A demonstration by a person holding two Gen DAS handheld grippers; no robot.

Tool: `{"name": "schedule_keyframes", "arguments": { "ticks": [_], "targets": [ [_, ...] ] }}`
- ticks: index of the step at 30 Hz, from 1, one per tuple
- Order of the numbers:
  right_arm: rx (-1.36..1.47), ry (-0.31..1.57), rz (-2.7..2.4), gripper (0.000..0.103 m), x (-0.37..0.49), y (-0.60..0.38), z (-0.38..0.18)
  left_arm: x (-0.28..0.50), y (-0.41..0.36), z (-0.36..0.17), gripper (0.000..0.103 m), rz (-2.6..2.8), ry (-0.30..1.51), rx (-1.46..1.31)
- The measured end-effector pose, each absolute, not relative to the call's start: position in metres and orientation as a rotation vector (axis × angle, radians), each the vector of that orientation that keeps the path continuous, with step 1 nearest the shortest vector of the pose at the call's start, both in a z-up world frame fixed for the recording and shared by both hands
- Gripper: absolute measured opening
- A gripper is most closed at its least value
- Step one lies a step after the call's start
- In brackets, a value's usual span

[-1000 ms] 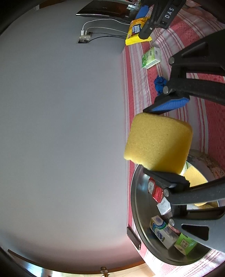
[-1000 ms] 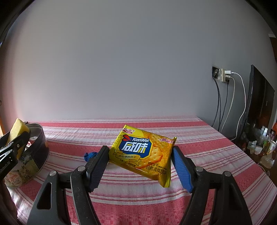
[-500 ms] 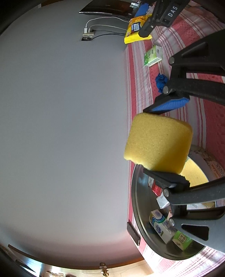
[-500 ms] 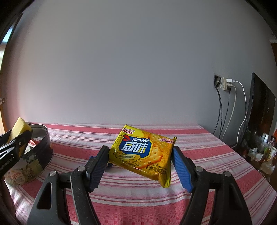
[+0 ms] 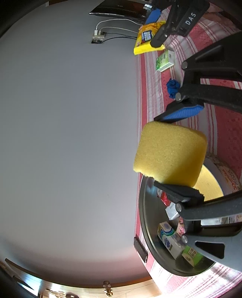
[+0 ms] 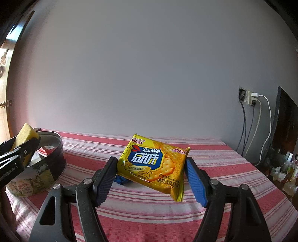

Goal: Organize objects
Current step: 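Lift and carry the sponge and XianWei packet in both grippers over the tin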

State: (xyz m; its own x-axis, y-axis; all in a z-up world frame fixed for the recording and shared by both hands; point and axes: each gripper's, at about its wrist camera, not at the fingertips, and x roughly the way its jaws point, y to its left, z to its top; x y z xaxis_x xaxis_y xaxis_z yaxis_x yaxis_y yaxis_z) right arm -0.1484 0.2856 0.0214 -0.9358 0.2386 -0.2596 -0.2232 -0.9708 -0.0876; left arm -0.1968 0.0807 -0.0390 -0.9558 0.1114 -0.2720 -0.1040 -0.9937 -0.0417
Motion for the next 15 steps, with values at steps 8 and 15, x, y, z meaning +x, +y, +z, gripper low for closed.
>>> {"name": "schedule_keyframes", "arguments": {
  "ticks": [8,15],
  "targets": [
    [-0.404,-0.129,2.928,0.075,-0.157,0.262,0.025,-0.192,0.067,-0.036,0.060,3.011,-0.040,-0.427],
    [-0.383,-0.152,3.005,0.075,-0.162,0.237,0.043,-0.189,0.041,-0.028,0.060,3.054,-0.065,-0.431]
  ]
}}
